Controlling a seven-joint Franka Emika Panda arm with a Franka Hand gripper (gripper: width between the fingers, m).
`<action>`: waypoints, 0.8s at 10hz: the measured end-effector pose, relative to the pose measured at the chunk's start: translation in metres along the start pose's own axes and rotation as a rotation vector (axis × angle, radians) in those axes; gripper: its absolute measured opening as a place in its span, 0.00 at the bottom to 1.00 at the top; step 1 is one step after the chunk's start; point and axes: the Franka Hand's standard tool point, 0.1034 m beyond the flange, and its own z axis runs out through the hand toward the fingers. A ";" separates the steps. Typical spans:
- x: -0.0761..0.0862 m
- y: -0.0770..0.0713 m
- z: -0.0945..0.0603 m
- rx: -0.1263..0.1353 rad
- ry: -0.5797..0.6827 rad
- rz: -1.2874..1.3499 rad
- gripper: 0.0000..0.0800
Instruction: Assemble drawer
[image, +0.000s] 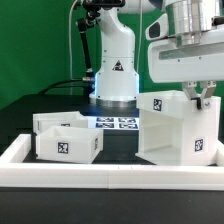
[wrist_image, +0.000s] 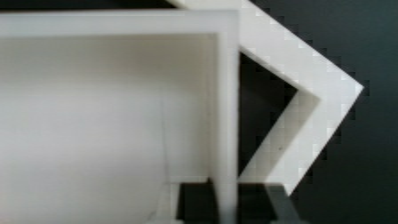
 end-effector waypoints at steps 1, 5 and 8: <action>0.001 0.000 0.000 0.001 -0.001 0.017 0.05; 0.014 -0.015 0.004 0.006 -0.069 0.398 0.05; 0.024 -0.025 0.006 0.018 -0.097 0.508 0.05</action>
Offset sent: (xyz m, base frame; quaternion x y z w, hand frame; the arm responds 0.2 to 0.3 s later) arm 0.0299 0.0019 -0.0064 -0.0131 -0.0435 0.2939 0.9548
